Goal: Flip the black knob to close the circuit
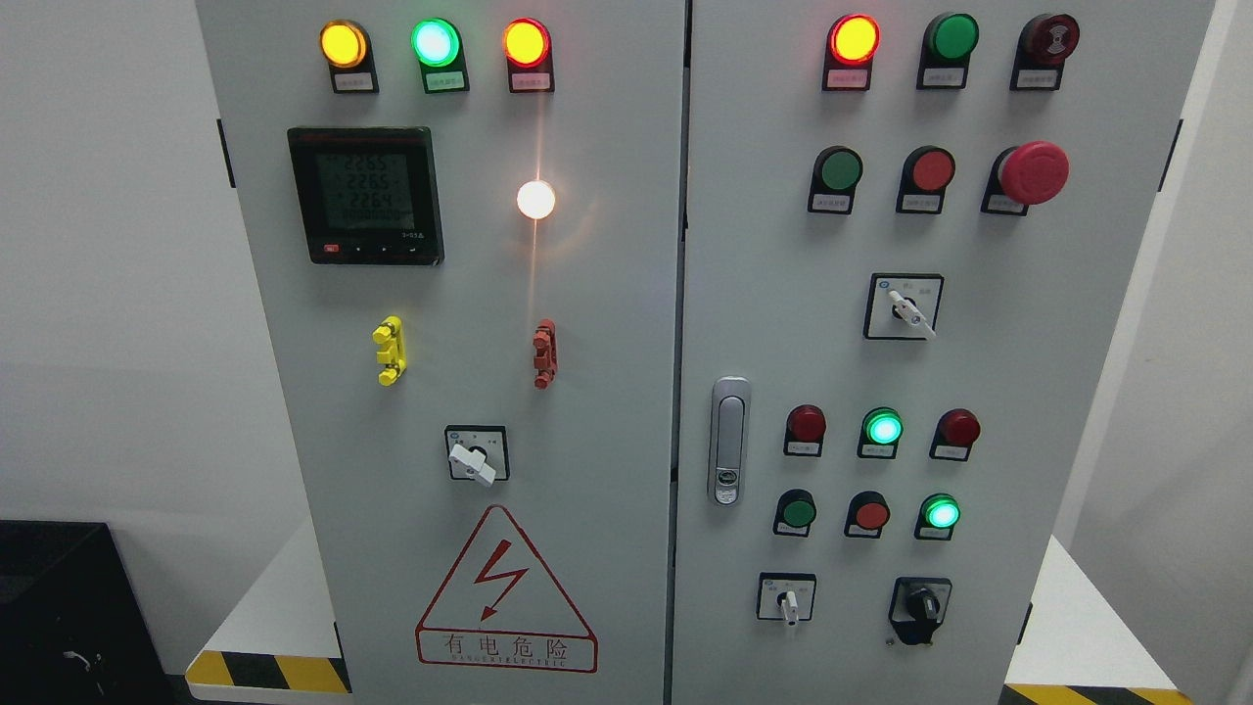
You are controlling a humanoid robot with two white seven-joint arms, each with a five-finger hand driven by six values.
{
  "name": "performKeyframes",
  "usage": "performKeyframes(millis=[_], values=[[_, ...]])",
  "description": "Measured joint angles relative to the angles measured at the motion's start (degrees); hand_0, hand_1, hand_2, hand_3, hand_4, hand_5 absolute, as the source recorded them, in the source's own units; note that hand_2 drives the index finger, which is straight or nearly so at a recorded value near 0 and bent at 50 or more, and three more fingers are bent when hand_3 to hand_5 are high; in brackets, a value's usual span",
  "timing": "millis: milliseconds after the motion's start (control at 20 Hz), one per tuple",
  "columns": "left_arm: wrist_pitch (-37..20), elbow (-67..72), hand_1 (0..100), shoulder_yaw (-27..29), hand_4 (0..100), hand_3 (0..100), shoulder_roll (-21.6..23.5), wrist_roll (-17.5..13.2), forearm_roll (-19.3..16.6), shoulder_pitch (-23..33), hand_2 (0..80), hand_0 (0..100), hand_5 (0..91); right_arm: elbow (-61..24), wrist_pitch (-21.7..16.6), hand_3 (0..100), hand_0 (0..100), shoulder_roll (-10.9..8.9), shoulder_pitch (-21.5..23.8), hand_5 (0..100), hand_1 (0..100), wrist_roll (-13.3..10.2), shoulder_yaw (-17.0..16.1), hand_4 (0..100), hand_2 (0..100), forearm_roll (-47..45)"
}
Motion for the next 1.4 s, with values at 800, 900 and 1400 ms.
performKeyframes(millis=[800,900,1400], values=[[0.0,0.0,56,0.0,0,0,0.0,0.0,0.0,0.0,0.0,12,0.0,-12.34,2.21,100,0,1.24,-1.0,92,0,2.08,-2.51,95,93,0.96],[0.0,0.0,56,0.0,0,0,-0.01,0.0,0.0,0.0,0.0,12,0.0,-13.13,2.28,100,0,1.33,-1.87,92,0,2.75,-2.64,95,93,0.99],[0.0,0.0,56,0.0,0,0,0.0,0.0,0.0,0.0,0.0,12,0.0,-15.49,5.19,100,0,1.75,-7.52,92,0,6.07,-3.01,95,93,1.23]])
